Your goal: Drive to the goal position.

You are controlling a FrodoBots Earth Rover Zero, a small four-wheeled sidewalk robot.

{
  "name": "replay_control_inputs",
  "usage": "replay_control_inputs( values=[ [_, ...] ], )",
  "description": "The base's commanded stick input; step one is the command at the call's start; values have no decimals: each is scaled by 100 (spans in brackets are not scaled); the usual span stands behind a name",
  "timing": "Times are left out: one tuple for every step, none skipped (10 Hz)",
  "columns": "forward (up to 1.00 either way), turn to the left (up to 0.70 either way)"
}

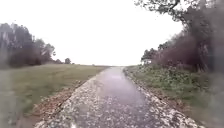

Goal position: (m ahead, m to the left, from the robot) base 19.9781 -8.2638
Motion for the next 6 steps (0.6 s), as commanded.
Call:
replay_control_inputs(
  values=[
    [70,0],
    [70,0],
    [70,0],
    [70,0],
    [70,0],
    [70,0]
  ],
)
